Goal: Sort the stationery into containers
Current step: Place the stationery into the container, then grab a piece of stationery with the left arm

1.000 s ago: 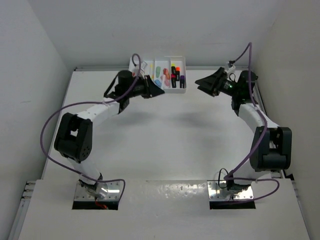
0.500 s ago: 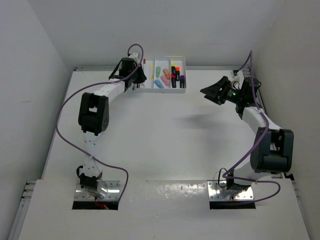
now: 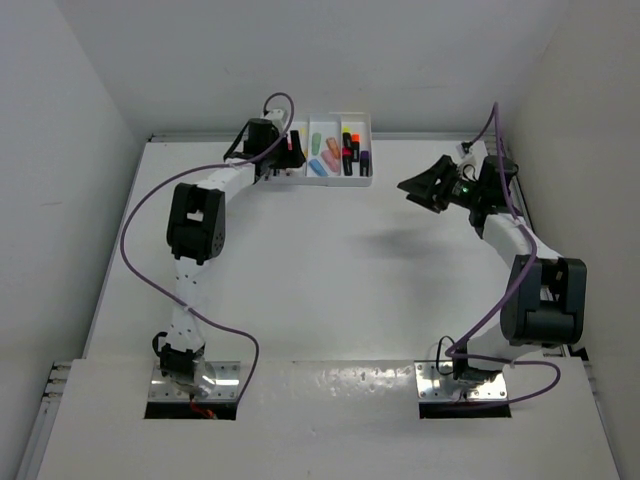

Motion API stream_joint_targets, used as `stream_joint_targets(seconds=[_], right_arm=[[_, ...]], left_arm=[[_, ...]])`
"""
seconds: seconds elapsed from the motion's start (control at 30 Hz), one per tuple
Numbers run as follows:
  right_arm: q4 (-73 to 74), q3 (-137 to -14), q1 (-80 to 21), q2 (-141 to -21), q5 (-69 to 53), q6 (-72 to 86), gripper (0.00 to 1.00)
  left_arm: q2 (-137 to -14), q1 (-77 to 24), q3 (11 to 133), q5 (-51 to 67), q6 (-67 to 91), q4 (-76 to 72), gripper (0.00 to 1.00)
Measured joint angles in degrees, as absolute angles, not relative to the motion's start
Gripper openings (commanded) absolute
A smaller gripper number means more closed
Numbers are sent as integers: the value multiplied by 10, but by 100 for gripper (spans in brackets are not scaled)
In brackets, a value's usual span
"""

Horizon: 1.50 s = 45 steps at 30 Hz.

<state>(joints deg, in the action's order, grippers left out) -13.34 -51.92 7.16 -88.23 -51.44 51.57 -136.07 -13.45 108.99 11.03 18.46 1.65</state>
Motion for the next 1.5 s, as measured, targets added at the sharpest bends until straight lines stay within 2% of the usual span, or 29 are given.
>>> stream_joint_targets(seconds=[0.1,0.27,0.37,0.5,0.57,0.67,0.8,0.97,1.1,1.43,1.5], right_arm=[[-128,-519,70,-882,-514,510,66],[-90,-521,66,-873,-513,472,65],[-13,-545,56,-869,-507,409,64],[89,-589,16,-869,-494,308,63],[117,-594,-11,-869,-485,269,63],[156,-594,-50,-869,-472,228,63],[185,-594,-80,-869,-460,195,63],[211,-595,-97,-869,-444,167,64],[222,-595,-109,-869,-432,150,64],[236,-602,-115,-882,-422,136,64],[237,-604,-115,-886,-421,136,64]], left_arm=[[-1357,-131,1098,126,182,12,71],[-1308,-103,1109,202,113,73,72],[-1271,-50,1153,287,20,156,71],[-1260,55,1262,337,-144,305,56],[-1247,104,1260,324,-232,365,56],[-1223,145,1179,285,-359,438,57],[-1245,136,1109,248,-476,512,63],[-1308,127,1134,243,-548,557,69],[-1334,125,1172,239,-587,572,70],[-1369,116,1176,244,-676,637,68],[-1369,117,1177,249,-684,641,64]])
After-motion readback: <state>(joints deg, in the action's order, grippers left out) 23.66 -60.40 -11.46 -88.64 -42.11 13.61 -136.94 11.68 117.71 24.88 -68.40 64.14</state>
